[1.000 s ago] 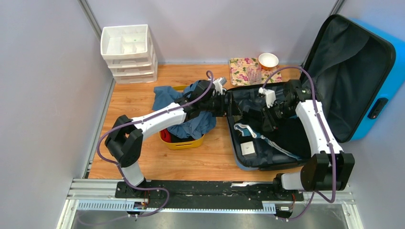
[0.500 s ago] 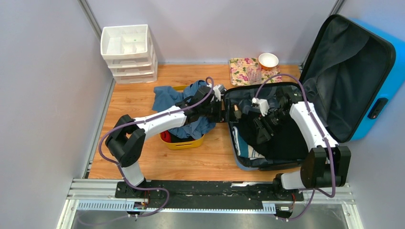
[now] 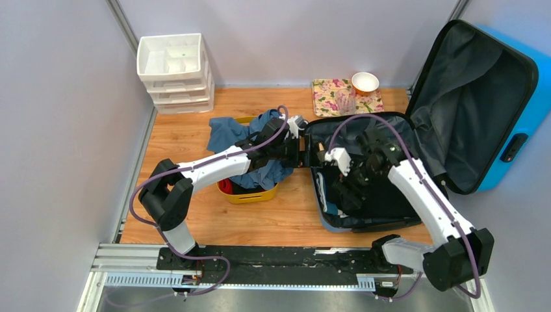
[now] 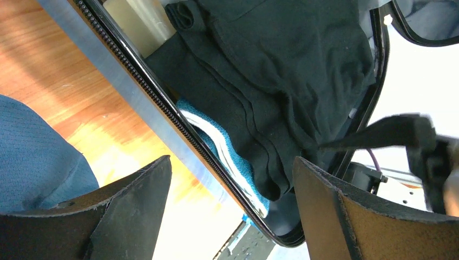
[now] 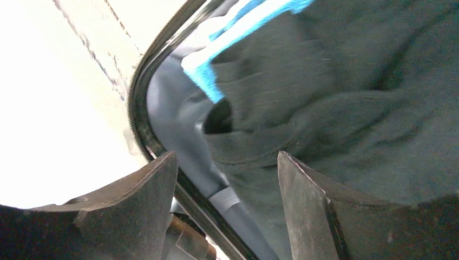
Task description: Open, take out, and arrange the luggage
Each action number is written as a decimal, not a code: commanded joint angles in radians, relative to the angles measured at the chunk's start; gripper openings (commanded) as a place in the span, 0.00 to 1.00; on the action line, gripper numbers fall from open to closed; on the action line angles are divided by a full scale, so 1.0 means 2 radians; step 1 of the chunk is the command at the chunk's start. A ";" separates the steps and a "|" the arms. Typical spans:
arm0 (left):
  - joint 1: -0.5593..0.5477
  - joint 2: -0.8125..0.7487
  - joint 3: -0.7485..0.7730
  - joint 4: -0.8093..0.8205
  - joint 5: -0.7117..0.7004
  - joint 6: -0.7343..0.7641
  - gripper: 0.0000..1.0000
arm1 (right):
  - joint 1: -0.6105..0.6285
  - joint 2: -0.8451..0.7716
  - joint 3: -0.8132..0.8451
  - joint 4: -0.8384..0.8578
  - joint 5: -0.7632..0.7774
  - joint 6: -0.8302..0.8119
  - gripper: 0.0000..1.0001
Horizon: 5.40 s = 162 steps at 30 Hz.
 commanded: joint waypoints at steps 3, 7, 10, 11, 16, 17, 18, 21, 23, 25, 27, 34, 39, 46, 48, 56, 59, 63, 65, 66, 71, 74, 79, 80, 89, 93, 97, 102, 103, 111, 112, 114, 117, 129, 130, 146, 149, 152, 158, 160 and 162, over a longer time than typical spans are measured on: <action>-0.001 -0.027 -0.003 0.007 -0.001 0.001 0.90 | 0.091 -0.039 -0.055 0.038 0.111 0.059 0.70; -0.001 -0.034 -0.021 0.009 -0.003 -0.023 0.90 | 0.109 -0.038 -0.073 0.078 0.170 0.073 0.67; -0.001 -0.036 -0.036 0.012 -0.001 -0.042 0.90 | 0.115 -0.040 -0.081 0.103 0.190 0.078 0.58; -0.001 -0.034 -0.039 0.012 -0.001 -0.046 0.90 | 0.117 -0.041 -0.082 0.111 0.191 0.079 0.54; -0.001 -0.027 -0.027 0.014 0.008 -0.053 0.90 | 0.115 -0.053 -0.043 0.097 0.190 0.076 0.00; -0.002 -0.026 -0.025 0.016 0.010 -0.055 0.90 | 0.112 -0.061 -0.033 0.094 0.181 0.074 0.00; -0.001 -0.027 -0.022 0.019 0.012 -0.058 0.90 | 0.105 -0.084 -0.024 0.092 0.156 0.074 0.00; -0.008 -0.017 0.009 -0.004 0.010 -0.072 0.90 | 0.092 -0.108 0.004 0.087 0.127 0.071 0.00; -0.014 -0.007 0.041 -0.019 -0.003 -0.078 0.90 | 0.085 -0.115 0.023 0.076 0.118 0.074 0.00; -0.026 0.003 0.063 -0.031 -0.013 -0.091 0.90 | 0.079 -0.117 0.032 0.069 0.102 0.081 0.00; -0.029 0.009 0.073 -0.027 -0.016 -0.098 0.90 | 0.077 -0.118 0.034 0.068 0.101 0.079 0.00; -0.041 0.048 0.095 -0.014 -0.018 -0.156 0.90 | 0.069 -0.123 0.041 0.066 0.101 0.076 0.00; -0.057 0.075 0.110 0.001 -0.006 -0.198 0.90 | 0.065 -0.126 0.049 0.066 0.098 0.075 0.00; -0.074 0.101 0.122 -0.004 0.000 -0.220 0.90 | 0.050 -0.132 0.068 0.070 0.095 0.074 0.00; -0.077 0.106 0.125 0.001 -0.001 -0.230 0.91 | 0.046 -0.133 0.075 0.070 0.085 0.074 0.00; -0.080 0.136 0.151 0.031 -0.006 -0.258 0.91 | 0.045 -0.144 0.080 0.060 0.059 0.074 0.00; -0.080 0.143 0.153 0.042 -0.004 -0.273 0.91 | 0.044 -0.147 0.079 0.057 0.057 0.075 0.00; -0.081 0.149 0.147 0.063 0.004 -0.298 0.91 | 0.046 -0.150 0.077 0.059 0.048 0.078 0.00; -0.084 0.153 0.150 0.071 0.004 -0.300 0.91 | 0.046 -0.148 0.076 0.059 0.036 0.079 0.00; -0.084 0.157 0.153 0.073 0.004 -0.302 0.91 | 0.046 -0.147 0.076 0.060 0.032 0.079 0.00; -0.084 0.167 0.164 0.100 0.006 -0.309 0.91 | 0.045 -0.149 0.069 0.058 -0.002 0.081 0.00; -0.084 0.172 0.165 0.113 0.008 -0.310 0.91 | 0.046 -0.150 0.067 0.059 -0.018 0.082 0.00; -0.074 0.154 0.143 0.091 0.010 -0.311 0.91 | 0.046 -0.148 0.068 0.051 -0.012 0.087 0.00; -0.071 0.148 0.134 0.084 0.014 -0.311 0.91 | 0.046 -0.150 0.068 0.047 -0.004 0.087 0.00; -0.060 0.115 0.085 0.145 0.025 -0.292 0.91 | 0.045 -0.161 0.043 0.064 -0.034 0.091 0.00; -0.076 0.158 0.142 0.149 0.019 -0.296 0.91 | 0.046 -0.146 0.055 0.076 -0.045 0.101 0.00; -0.078 0.172 0.152 0.153 0.018 -0.295 0.91 | 0.046 -0.147 0.066 0.075 -0.040 0.097 0.00; -0.080 0.173 0.138 0.170 0.033 -0.285 0.91 | 0.046 -0.151 0.059 0.078 -0.043 0.100 0.00; -0.080 0.171 0.136 0.172 0.036 -0.281 0.89 | 0.046 -0.151 0.058 0.078 -0.042 0.101 0.00; -0.083 0.152 0.105 0.153 0.059 -0.262 0.42 | 0.039 -0.153 0.070 0.080 -0.018 0.105 0.00; -0.084 0.148 0.101 0.147 0.058 -0.258 0.53 | 0.034 -0.153 0.075 0.079 -0.018 0.101 0.00; -0.080 0.138 0.088 0.129 0.057 -0.252 0.62 | 0.026 -0.153 0.077 0.077 -0.021 0.097 0.00; -0.074 0.125 0.083 0.097 0.049 -0.230 0.75 | 0.019 -0.153 0.079 0.074 -0.022 0.091 0.00; -0.076 0.114 0.095 0.021 0.053 -0.180 0.85 | 0.005 -0.157 0.087 0.067 -0.033 0.077 0.00; -0.077 0.116 0.096 0.023 0.052 -0.183 0.85 | 0.005 -0.157 0.088 0.067 -0.037 0.076 0.00; -0.082 0.200 0.184 0.158 0.051 -0.251 0.52 | 0.005 -0.154 0.078 0.065 -0.079 0.081 0.00; -0.077 0.192 0.175 0.161 0.058 -0.243 0.24 | 0.005 -0.156 0.070 0.066 -0.080 0.082 0.00; -0.069 0.172 0.155 0.156 0.070 -0.221 0.00 | 0.005 -0.156 0.070 0.069 -0.082 0.090 0.00; -0.044 0.115 0.163 0.012 0.060 -0.074 0.00 | -0.028 -0.142 0.106 0.013 -0.091 0.075 0.86; -0.038 0.097 0.171 -0.059 0.036 -0.036 0.00 | -0.072 -0.138 0.119 -0.004 -0.122 0.062 0.87; -0.028 0.090 0.178 -0.098 0.025 0.014 0.00 | -0.097 -0.118 0.128 -0.012 -0.128 0.069 0.88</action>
